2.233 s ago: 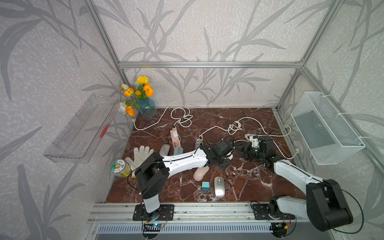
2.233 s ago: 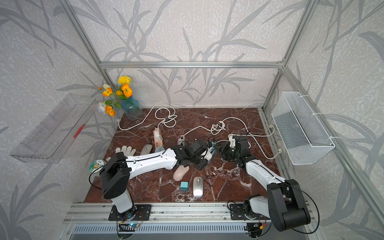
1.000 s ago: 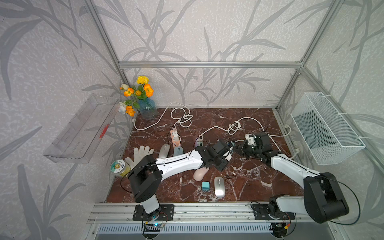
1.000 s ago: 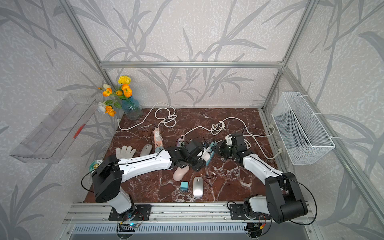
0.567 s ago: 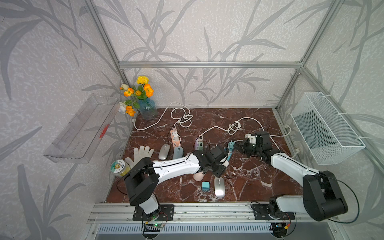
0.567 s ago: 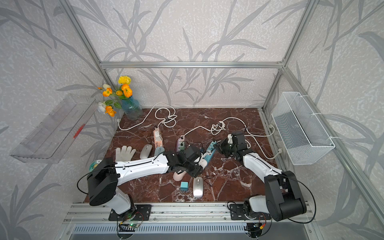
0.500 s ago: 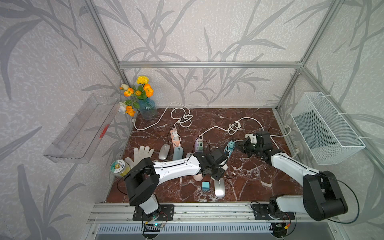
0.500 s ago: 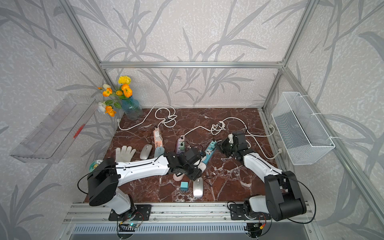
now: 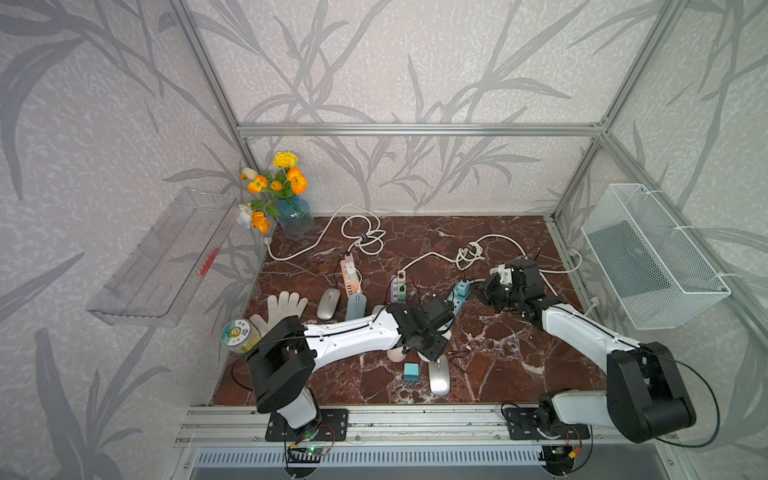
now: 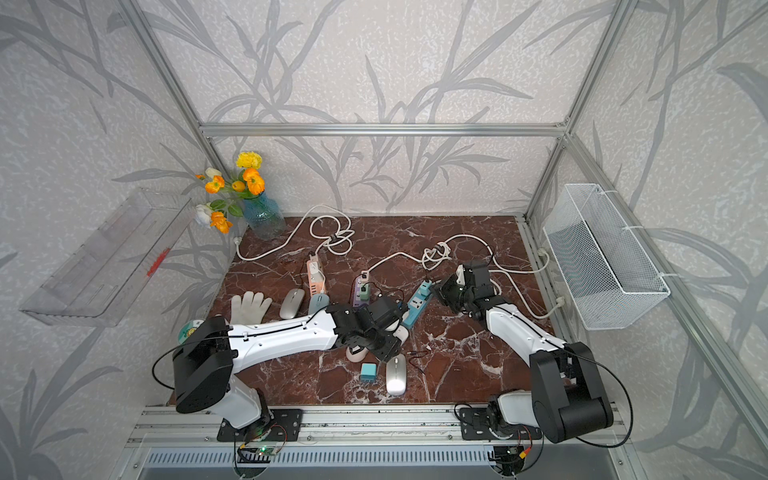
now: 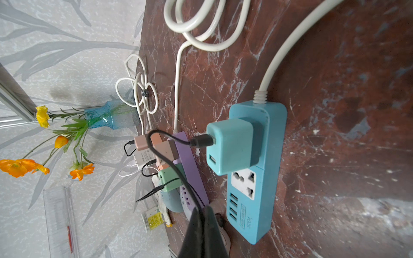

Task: Unplug the wireless mouse
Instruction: Place the mouse at the center of the board.

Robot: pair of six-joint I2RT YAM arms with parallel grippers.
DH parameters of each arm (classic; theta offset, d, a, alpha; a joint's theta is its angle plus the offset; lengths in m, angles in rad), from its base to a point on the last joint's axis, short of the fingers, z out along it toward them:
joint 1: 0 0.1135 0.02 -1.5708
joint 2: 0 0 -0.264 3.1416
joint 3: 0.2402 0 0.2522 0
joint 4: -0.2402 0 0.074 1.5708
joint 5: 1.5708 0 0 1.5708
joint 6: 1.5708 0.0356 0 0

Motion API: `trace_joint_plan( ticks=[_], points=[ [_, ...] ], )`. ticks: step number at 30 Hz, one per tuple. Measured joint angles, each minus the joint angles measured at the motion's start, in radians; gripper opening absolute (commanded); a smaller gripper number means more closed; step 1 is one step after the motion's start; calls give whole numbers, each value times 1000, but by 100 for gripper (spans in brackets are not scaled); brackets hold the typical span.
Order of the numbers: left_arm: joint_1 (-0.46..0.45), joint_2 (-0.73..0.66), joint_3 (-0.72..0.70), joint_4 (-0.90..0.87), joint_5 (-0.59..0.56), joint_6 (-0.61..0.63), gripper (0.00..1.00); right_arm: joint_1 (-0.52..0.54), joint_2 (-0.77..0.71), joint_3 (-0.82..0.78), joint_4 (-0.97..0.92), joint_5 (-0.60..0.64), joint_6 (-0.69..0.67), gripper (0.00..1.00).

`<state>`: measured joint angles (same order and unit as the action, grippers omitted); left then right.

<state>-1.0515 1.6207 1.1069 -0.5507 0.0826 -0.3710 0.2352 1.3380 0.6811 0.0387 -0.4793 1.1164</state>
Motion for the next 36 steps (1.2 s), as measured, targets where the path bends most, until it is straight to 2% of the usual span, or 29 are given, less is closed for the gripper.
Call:
trace_joint_plan(
  ticks=[8,13,19,27,31,36],
  points=[
    [-29,-11,22,-24,-42,-132,0,10,-51,2,-96,12,-89,0],
    [-56,-82,10,-96,-126,-249,0,15,-82,6,-154,27,-154,0],
    [-84,-265,-136,-218,-195,-417,0,48,-97,19,-205,38,-263,0],
    [-127,-423,-349,-338,-212,-595,0,130,-100,56,-238,65,-391,0],
    [-127,-414,-387,-312,-209,-625,0,139,-102,56,-246,71,-401,0],
    [-127,-327,-390,-234,-192,-629,0,139,-114,56,-254,80,-408,0]
  ],
)
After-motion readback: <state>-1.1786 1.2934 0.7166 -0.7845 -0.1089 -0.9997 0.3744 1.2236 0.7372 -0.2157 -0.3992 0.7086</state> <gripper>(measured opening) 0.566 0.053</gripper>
